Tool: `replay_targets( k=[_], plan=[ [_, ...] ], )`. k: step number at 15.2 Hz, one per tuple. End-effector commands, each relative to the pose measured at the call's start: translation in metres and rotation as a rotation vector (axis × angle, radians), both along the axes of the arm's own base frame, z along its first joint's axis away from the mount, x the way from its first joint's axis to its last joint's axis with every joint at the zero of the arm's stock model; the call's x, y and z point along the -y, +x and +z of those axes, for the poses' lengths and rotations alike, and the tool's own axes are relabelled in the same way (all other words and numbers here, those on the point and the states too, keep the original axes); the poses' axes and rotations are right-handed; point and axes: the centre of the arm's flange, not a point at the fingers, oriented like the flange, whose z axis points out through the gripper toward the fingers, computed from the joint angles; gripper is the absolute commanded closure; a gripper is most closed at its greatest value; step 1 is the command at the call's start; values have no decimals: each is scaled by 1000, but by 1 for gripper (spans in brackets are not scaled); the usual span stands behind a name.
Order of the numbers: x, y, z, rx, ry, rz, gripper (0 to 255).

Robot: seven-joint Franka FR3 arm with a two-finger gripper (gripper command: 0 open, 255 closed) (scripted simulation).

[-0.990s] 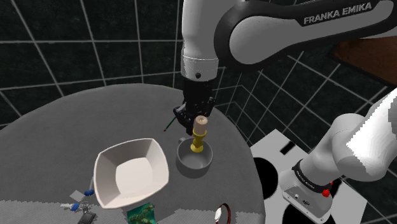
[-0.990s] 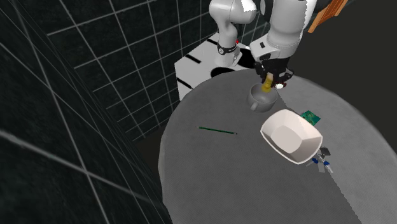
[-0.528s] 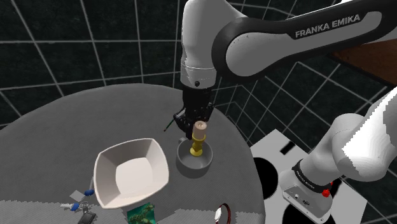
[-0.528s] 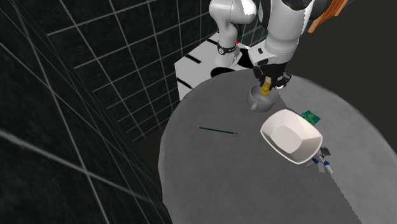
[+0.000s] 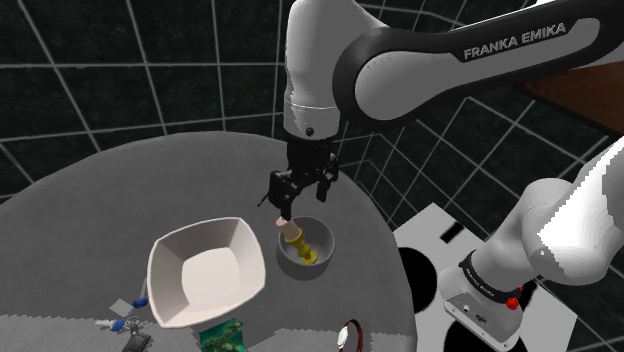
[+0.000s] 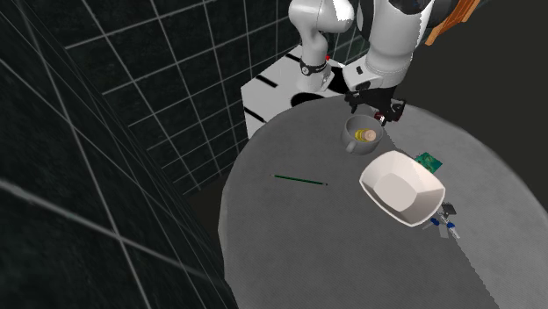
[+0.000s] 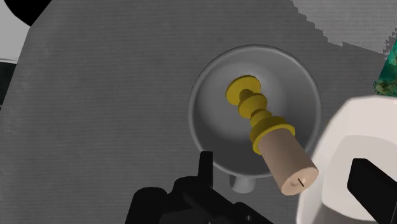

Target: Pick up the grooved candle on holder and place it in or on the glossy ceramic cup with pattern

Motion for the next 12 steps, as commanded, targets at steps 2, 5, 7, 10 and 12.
replay_targets(
  k=[2,5,7,10,12],
  plan=[
    [1,3,13,0,0,0,0],
    [2,10,49,0,0,0,0],
    [3,10,49,0,0,0,0],
    [2,10,49,0,0,0,0],
    [2,10,49,0,0,0,0]
  ],
)
